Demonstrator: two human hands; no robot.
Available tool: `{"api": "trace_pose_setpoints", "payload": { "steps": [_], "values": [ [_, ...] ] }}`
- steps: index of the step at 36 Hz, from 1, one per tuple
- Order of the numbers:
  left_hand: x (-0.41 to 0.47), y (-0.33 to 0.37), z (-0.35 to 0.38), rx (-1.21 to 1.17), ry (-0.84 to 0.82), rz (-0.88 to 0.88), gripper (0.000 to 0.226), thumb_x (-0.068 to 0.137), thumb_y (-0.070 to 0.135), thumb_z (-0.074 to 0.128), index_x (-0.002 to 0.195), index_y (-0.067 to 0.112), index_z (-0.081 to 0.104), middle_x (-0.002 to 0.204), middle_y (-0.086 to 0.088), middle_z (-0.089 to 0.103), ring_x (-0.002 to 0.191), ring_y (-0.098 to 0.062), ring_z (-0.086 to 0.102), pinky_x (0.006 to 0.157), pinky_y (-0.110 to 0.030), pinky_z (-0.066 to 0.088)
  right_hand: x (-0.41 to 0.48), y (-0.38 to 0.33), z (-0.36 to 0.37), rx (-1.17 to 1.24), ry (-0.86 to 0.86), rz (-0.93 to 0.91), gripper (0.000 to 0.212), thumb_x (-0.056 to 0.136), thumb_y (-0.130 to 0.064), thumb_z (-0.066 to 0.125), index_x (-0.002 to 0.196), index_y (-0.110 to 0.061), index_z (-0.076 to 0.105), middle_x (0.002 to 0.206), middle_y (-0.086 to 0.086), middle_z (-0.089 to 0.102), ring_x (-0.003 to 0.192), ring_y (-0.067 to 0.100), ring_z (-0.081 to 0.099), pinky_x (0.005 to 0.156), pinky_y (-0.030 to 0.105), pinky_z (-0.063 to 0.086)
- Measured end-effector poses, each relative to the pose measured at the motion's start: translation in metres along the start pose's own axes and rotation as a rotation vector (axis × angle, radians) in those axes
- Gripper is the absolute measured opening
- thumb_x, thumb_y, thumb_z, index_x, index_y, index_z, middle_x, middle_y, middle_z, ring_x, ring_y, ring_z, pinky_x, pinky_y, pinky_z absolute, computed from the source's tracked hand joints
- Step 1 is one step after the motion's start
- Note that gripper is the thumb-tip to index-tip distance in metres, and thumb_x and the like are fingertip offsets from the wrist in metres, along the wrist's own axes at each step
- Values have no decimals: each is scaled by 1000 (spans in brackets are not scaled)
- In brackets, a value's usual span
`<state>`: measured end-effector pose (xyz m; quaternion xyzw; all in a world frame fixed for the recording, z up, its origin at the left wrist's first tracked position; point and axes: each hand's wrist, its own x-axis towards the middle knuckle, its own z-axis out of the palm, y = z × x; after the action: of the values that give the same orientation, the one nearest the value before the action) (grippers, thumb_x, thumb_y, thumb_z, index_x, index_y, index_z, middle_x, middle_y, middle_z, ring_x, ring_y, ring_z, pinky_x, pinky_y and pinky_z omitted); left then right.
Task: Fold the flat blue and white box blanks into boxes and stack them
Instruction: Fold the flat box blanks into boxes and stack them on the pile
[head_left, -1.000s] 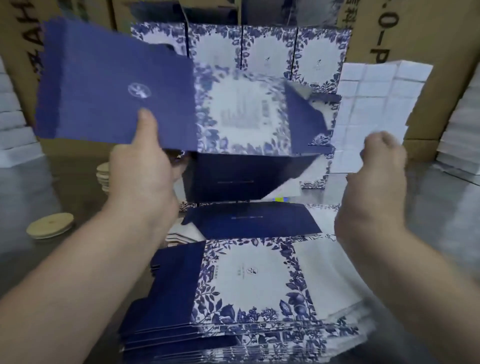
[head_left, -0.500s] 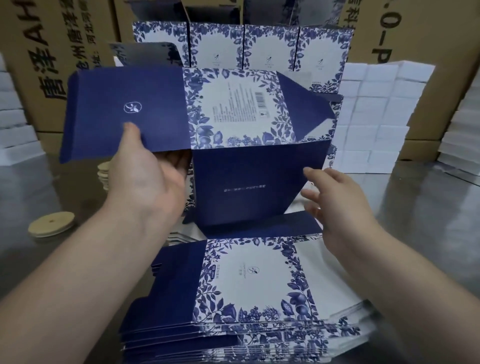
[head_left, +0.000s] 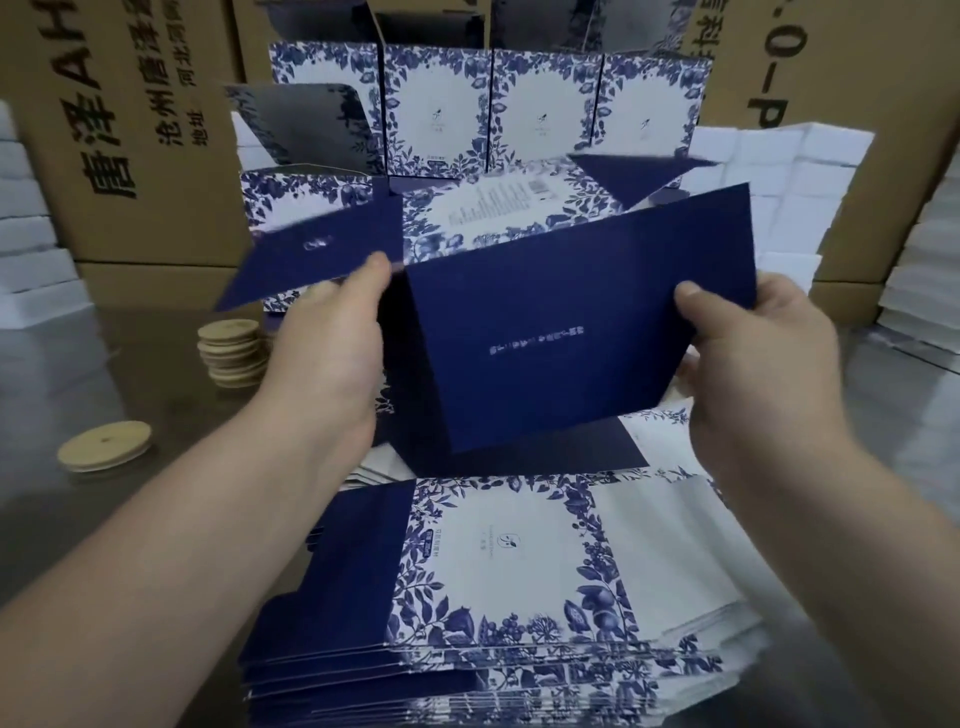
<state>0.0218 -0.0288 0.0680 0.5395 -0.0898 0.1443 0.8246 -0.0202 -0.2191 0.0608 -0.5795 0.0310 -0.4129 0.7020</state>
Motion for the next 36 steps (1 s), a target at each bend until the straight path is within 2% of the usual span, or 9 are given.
{"api": "trace_pose_setpoints", "payload": {
  "steps": [6,10,12,17,21,24,28,32,36],
  "values": [
    [-5,-5,1,241,-44,9,10,82,24,64,89,19,58,66,12,65,53,6,60,50,-15,48,5,-8,-2,-67,52,25,12,85,-8,63,80,-16,56,92,4,70,78,17,65,84,48,55],
    [-12,-9,2,611,-209,79,70,70,47,61,135,30,41,123,12,55,109,-3,56,96,-26,43,-5,-16,1,-231,-60,-73,24,74,-25,68,59,-24,50,72,7,59,69,24,57,79,56,53],
    [-18,-7,3,771,-282,78,81,62,57,53,139,36,34,128,9,54,110,-16,57,96,-41,46,-10,-24,1,-423,-158,-189,23,64,-34,63,50,-25,48,62,8,53,67,33,58,63,53,51],
    [-18,1,-2,1151,-268,172,83,74,66,44,147,39,15,155,6,23,135,-22,35,106,-35,32,-14,-45,-4,-692,-518,-165,10,76,-27,56,81,-23,63,57,-2,67,55,17,63,63,41,51],
    [-19,13,-2,1225,-291,217,82,68,65,34,145,36,28,151,5,32,133,-17,36,104,-32,31,-20,-54,-5,-694,-641,-149,17,75,-24,55,78,-11,65,58,-2,68,47,6,61,60,36,49],
    [-22,19,-2,1132,-289,291,72,71,60,38,140,37,36,137,14,44,114,-4,42,89,-24,30,-25,-63,-4,-531,-595,-197,20,66,-24,50,78,-23,67,55,-1,66,43,7,56,53,26,49],
    [-31,21,-1,1094,-311,379,65,75,66,40,135,41,41,130,23,43,114,-1,42,93,-27,34,-31,-75,-7,-385,-561,-271,19,67,-18,50,61,-24,68,46,-3,58,39,6,47,41,13,38],
    [-44,20,5,1267,-454,460,75,73,72,33,142,43,27,154,19,17,137,-3,22,107,-20,18,-38,-73,-7,-512,-498,-343,24,67,-21,48,88,-25,59,53,6,54,41,7,40,40,18,35],
    [-64,26,11,1155,-628,477,58,64,67,41,119,59,24,125,36,35,110,14,39,89,-5,31,-43,-62,1,-806,-479,-454,28,67,-34,43,85,-52,55,66,-26,61,60,2,55,46,20,38]
  ]
}}
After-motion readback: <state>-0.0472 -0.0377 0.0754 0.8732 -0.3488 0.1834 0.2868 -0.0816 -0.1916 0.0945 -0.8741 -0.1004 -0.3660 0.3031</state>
